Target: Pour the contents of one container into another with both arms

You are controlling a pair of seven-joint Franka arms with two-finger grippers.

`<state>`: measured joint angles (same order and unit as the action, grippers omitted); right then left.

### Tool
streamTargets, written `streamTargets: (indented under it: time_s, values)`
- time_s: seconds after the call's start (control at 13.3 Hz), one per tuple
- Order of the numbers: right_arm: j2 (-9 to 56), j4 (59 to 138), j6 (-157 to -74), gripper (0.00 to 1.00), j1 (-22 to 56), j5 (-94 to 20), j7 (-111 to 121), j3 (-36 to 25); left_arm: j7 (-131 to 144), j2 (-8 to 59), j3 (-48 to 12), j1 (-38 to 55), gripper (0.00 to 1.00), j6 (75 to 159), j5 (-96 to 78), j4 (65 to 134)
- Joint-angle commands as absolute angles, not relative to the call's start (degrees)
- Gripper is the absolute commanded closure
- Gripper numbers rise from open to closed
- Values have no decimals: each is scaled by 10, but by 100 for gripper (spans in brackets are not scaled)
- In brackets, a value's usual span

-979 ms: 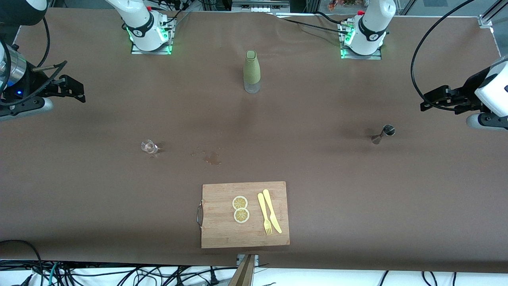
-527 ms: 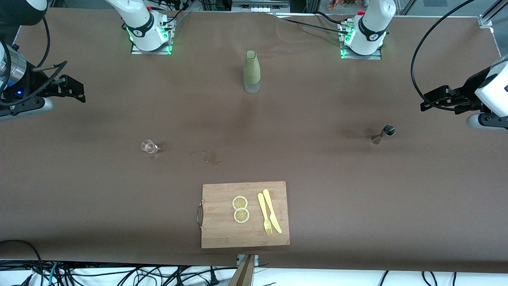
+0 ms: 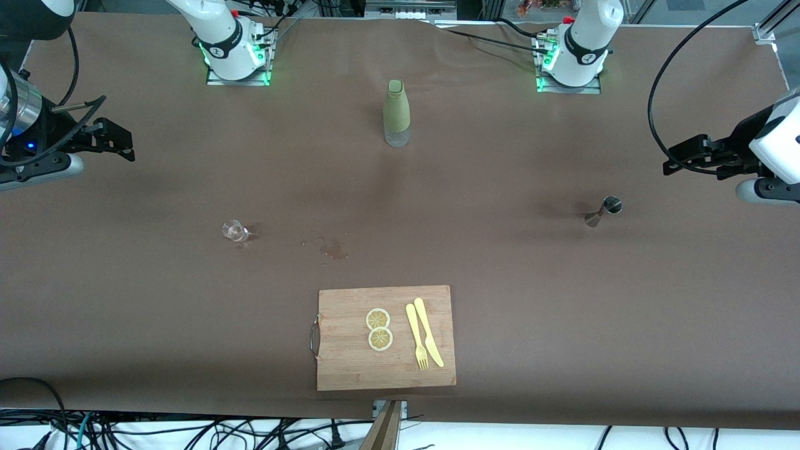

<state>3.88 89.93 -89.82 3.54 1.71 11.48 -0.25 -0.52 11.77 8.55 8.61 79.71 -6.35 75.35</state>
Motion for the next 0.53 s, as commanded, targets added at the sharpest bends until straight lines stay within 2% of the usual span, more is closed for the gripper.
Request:
streamTargets:
  time_s: [0.0,0.45]
  values:
    - [40,889,-889,1,37,10,113,-3,-2,126,86,89,0,795,-46,737]
    - [40,889,-889,1,37,10,113,-3,-4,126,86,87,0,795,-44,737]
